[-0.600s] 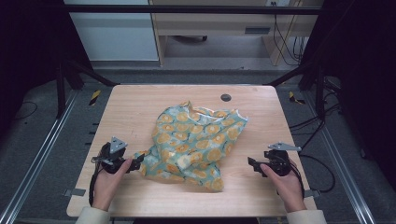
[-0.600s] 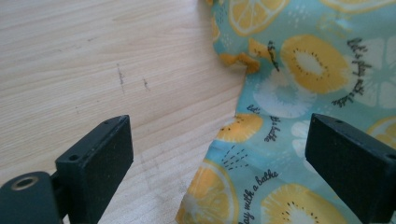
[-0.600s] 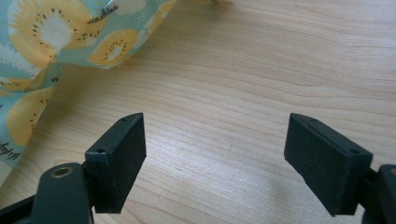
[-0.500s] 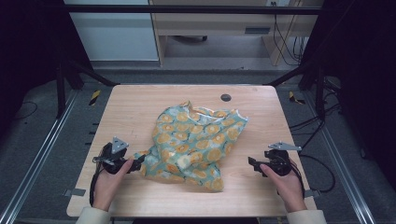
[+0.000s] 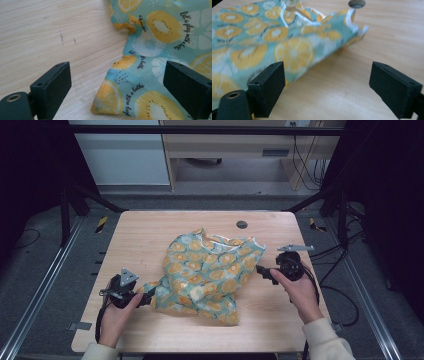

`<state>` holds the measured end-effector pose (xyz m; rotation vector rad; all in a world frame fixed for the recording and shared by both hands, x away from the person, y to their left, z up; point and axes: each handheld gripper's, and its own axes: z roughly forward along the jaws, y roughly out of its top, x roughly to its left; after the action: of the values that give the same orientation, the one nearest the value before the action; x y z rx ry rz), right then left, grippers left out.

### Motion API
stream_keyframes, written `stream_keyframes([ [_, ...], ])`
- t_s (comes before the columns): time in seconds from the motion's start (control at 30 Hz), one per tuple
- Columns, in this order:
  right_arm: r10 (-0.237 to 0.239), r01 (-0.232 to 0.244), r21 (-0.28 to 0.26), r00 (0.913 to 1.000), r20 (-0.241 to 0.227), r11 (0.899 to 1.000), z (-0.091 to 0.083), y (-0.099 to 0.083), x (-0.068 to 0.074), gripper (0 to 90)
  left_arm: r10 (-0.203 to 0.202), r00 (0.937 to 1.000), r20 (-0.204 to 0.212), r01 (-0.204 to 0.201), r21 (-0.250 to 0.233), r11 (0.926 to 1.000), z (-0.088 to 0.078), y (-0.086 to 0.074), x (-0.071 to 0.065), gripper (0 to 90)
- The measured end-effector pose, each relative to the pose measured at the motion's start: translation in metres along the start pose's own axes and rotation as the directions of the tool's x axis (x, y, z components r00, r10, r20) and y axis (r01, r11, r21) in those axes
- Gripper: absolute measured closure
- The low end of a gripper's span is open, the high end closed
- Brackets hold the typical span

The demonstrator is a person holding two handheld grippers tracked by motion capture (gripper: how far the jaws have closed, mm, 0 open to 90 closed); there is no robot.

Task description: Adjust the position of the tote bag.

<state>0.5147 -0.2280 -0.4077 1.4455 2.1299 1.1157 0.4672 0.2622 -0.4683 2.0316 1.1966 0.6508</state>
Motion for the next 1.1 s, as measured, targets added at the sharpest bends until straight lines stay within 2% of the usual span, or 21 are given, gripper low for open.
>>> stream_keyframes([
  [0.03, 0.000, 0.000, 0.000, 1.0000, 0.000, 1.000, 0.000, 0.000, 0.000, 13.1, 0.000, 1.0000, 0.000, 0.000, 0.000, 1.0000, 0.000, 0.000, 0.000, 8.0],
  [0.07, -0.011, 0.011, 0.006, 0.9998, 0.016, 1.000, 0.004, 0.015, 0.000, 12.5, 0.002, 1.0000, -0.002, -0.002, -0.005, 1.0000, -0.001, 0.001, 0.000, 8.0],
  [0.13, -0.018, 0.018, 0.017, 0.9993, 0.032, 1.000, 0.011, 0.028, 0.000, 11.5, 0.006, 1.0000, -0.002, -0.006, -0.004, 1.0000, -0.001, 0.001, -0.001, 8.0],
  [0.17, -0.018, 0.018, 0.017, 0.9993, 0.032, 1.000, 0.011, 0.028, 0.000, 11.5, 0.006, 1.0000, -0.002, -0.006, -0.004, 1.0000, -0.001, 0.001, -0.001, 8.1],
  [0.27, -0.003, 0.000, 0.043, 0.9983, 0.057, 0.999, 0.031, 0.049, -0.005, 10.5, 0.010, 1.0000, 0.000, -0.010, -0.005, 0.9999, -0.001, 0.001, -0.002, 8.1],
  [0.33, 0.003, -0.006, 0.053, 0.9979, 0.065, 0.999, 0.036, 0.054, -0.006, 10.5, 0.010, 0.9999, 0.001, -0.010, -0.005, 0.9999, -0.001, 0.001, -0.002, 8.1],
  [0.37, 0.024, -0.029, 0.065, 0.9970, 0.073, 0.997, 0.047, 0.061, -0.011, 10.4, 0.012, 0.9999, 0.001, -0.012, -0.010, 0.9999, -0.001, 0.001, -0.002, 8.2],
  [0.43, 0.039, -0.045, 0.073, 0.9962, 0.078, 0.996, 0.052, 0.063, -0.013, 10.6, 0.010, 0.9999, 0.003, -0.010, -0.011, 0.9999, -0.001, 0.001, -0.002, 8.2],
  [0.5, 0.091, -0.099, 0.093, 0.9919, 0.089, 0.991, 0.065, 0.064, -0.020, 11.2, 0.006, 1.0000, 0.007, -0.006, -0.014, 0.9999, -0.001, 0.002, -0.002, 8.2],
  [0.53, 0.091, -0.099, 0.093, 0.9919, 0.089, 0.991, 0.065, 0.064, -0.020, 11.2, 0.006, 1.0000, 0.008, -0.006, -0.015, 0.9999, -0.001, 0.002, -0.002, 8.2],
  [0.6, 0.126, -0.135, 0.121, 0.9892, 0.074, 0.983, 0.074, 0.061, -0.021, 11.5, 0.006, 0.9999, 0.009, -0.006, -0.017, 0.9998, -0.001, 0.002, -0.003, 8.3],
  [0.73, 0.118, -0.127, 0.142, 0.9903, 0.074, 0.982, 0.077, 0.055, -0.020, 13.4, 0.015, 0.9999, 0.008, -0.015, -0.017, 0.9998, -0.001, 0.003, -0.003, 8.3],
  [0.77, 0.123, -0.132, 0.155, 0.9900, 0.068, 0.979, 0.079, 0.050, -0.020, 18.1, 0.013, 0.9999, 0.007, -0.013, -0.018, 0.9998, -0.001, 0.003, -0.004, 8.3],
  [0.8, 0.123, -0.132, 0.155, 0.9900, 0.068, 0.979, 0.079, 0.050, -0.020, 18.1, 0.013, 0.9999, 0.007, -0.013, -0.018, 0.9997, -0.001, 0.003, -0.004, 8.3],
  [0.83, 0.124, -0.132, 0.161, 0.9904, 0.062, 0.978, 0.079, 0.049, -0.020, 25.7, 0.015, 0.9999, 0.006, -0.015, -0.018, 0.9997, -0.001, 0.003, -0.004, 8.3],
  [0.87, 0.123, -0.131, 0.157, 0.9906, 0.060, 0.979, 0.079, 0.048, -0.020, 39.0, 0.015, 0.9999, 0.004, -0.015, -0.018, 0.9997, -0.001, 0.003, -0.004, 8.3],
  [0.93, 0.115, -0.117, 0.145, 0.9932, 0.021, 0.983, 0.078, 0.045, -0.019, 53.9, 0.014, 0.9999, 0.003, -0.014, -0.018, 0.9997, -0.001, 0.003, -0.004, 8.4],
  [0.97, 0.098, -0.099, 0.142, 0.9951, 0.015, 0.985, 0.078, 0.044, -0.019, 70.0, 0.015, 0.9999, 0.000, -0.015, -0.019, 0.9997, -0.001, 0.004, -0.004, 8.4],
  [1.0, 0.098, -0.099, 0.142, 0.9951, 0.015, 0.985, 0.078, 0.044, -0.019, 70.0, 0.015, 0.9999, 0.000, -0.015, -0.019, 0.9997, -0.001, 0.004, -0.004, 8.5],
  [1.07, 0.066, -0.064, 0.112, 0.9978, -0.011, 0.992, 0.076, 0.043, -0.015, 84.7, 0.010, 1.0000, -0.001, -0.010, -0.027, 0.9996, -0.002, 0.004, -0.004, 9.2],
  [1.1, 0.051, -0.049, 0.100, 0.9986, -0.013, 0.994, 0.075, 0.043, -0.014, 86.5, 0.006, 1.0000, 0.004, -0.006, -0.032, 0.9995, -0.003, 0.005, -0.004, 9.4],
])
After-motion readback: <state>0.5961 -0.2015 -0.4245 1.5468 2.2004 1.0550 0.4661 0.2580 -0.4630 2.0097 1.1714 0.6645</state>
